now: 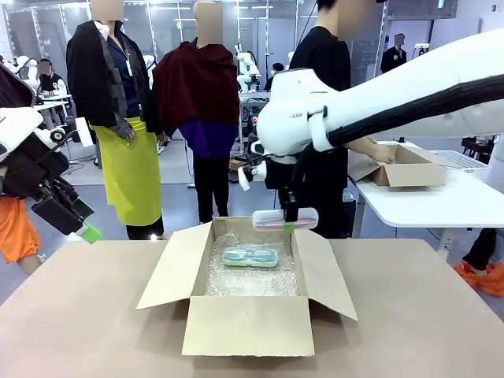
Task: Pack the glasses set securely to prepare it for shipping.
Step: Put the Glasses case from the right side of the table into the Package Box.
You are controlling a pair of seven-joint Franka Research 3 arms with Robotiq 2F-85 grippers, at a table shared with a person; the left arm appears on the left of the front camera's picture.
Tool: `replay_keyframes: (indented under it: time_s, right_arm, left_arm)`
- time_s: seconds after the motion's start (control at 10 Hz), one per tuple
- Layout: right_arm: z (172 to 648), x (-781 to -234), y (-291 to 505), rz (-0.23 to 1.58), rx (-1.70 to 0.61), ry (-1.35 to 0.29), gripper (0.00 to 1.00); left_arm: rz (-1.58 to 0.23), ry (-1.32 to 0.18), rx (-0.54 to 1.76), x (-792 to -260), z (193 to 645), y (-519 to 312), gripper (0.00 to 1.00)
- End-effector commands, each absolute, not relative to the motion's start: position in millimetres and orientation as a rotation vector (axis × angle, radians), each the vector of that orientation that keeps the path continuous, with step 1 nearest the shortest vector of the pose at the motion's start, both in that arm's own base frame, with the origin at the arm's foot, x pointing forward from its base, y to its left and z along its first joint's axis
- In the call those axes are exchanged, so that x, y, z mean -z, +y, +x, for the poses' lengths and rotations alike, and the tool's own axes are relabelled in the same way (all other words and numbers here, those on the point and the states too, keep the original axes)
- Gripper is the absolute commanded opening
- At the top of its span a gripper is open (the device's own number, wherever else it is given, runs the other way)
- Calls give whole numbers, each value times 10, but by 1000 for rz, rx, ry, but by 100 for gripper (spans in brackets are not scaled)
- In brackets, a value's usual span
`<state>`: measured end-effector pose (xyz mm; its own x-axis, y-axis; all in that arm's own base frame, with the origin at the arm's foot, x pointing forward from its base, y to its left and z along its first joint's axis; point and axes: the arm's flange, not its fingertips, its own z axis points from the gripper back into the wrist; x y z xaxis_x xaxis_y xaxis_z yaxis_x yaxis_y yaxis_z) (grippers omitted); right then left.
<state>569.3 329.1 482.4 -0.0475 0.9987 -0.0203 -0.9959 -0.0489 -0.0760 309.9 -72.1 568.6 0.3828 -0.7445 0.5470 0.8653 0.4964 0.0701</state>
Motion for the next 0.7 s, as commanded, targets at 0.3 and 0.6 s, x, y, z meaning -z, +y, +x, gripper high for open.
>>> replay_keyframes:
  time_s: [0.3, 0.6]
  right_arm:
    - [5736, -4574, 3671, -71, -1538, -58, 28]
    - [5664, -4142, 3806, -45, -1601, -68, 28]
  left_arm:
    - [-255, -561, 1061, -5685, 3091, -692, 100]
    - [-255, -561, 1061, -5685, 3091, -692, 100]
